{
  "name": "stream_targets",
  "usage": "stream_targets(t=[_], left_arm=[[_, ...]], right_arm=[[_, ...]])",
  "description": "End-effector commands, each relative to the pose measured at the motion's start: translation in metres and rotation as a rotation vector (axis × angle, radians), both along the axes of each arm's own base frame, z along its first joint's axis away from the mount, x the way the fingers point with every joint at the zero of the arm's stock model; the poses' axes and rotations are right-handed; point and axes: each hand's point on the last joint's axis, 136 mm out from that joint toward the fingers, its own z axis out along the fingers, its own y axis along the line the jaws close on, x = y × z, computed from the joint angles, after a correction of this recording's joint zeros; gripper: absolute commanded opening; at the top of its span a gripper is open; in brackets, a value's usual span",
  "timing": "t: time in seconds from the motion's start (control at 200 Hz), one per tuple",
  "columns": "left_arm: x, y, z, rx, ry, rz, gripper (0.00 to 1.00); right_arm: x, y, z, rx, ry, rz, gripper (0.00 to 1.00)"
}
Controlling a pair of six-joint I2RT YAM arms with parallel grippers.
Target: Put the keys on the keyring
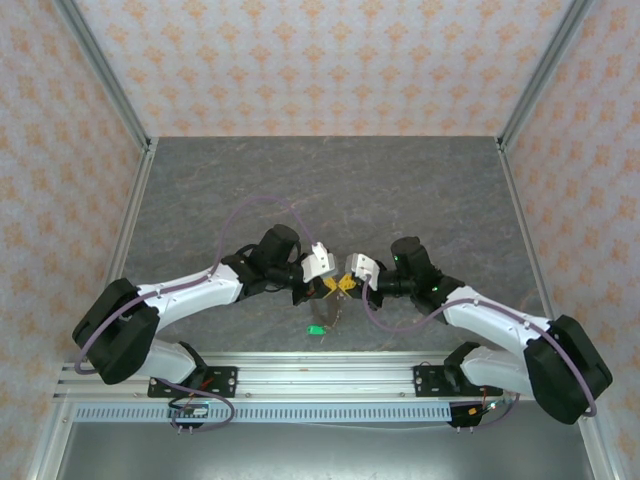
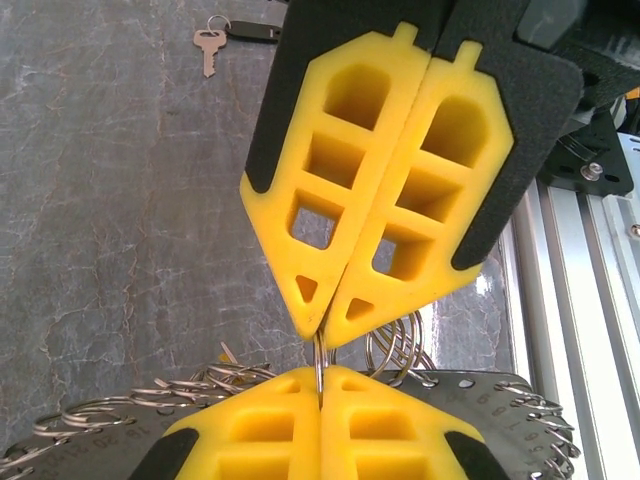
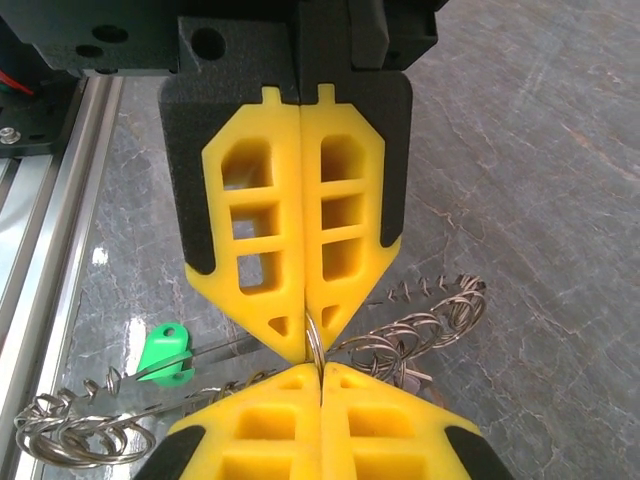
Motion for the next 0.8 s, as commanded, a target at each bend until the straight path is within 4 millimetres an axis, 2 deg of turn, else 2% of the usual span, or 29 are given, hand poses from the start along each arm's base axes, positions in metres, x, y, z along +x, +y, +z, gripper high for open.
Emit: stream_targets(t=[0.0,0.085,0.205,0.345,0.425,0.5,0.576,0.671,0.721,0.796], left_arm=[[0.004,-0.002,0.015,-0.033,-0.053,0.013,0.0],[0.007,-0.001,0.02,-0.046,-0.071,0.039,0.0],[0.011,0.001,0.029,-0.075,-0.101,0.074,0.0],[0.015,0.005,0.036,-0.096,-0.122,0.127,0.0],[0.019,0.007,0.041,-0.122,-0.129,0.167,0.0],[0.019,0.009,0.046,-0.141,-0.131,0.191,0.0],[0.02,0.012,0.047,-0.141,-0.126,0.21,0.0],[0.019,0.014,0.046,-0.14,-0.117,0.225,0.0],[0.017,0.016,0.048,-0.148,-0.114,0.229,0.0],[0.016,0.019,0.047,-0.147,-0.111,0.24,0.0]], right_arm=[[0.014,-0.002,0.025,0.068,-0.105,-0.086,0.11],[0.023,-0.012,0.031,0.094,-0.133,-0.184,0.2],[0.039,-0.035,0.048,0.153,-0.182,-0.383,0.21],[0.072,-0.088,0.066,0.234,-0.178,-0.782,0.3],[0.088,-0.124,0.068,0.296,-0.077,-1.027,0.32],[0.098,-0.154,0.058,0.286,0.036,-1.214,0.33],[0.103,-0.195,0.039,0.227,0.16,-1.454,0.34],[0.103,-0.235,0.01,0.15,0.338,-1.649,0.33],[0.102,-0.246,-0.004,0.151,0.425,-1.698,0.33],[0.105,-0.248,-0.023,0.185,0.544,-1.691,0.33]])
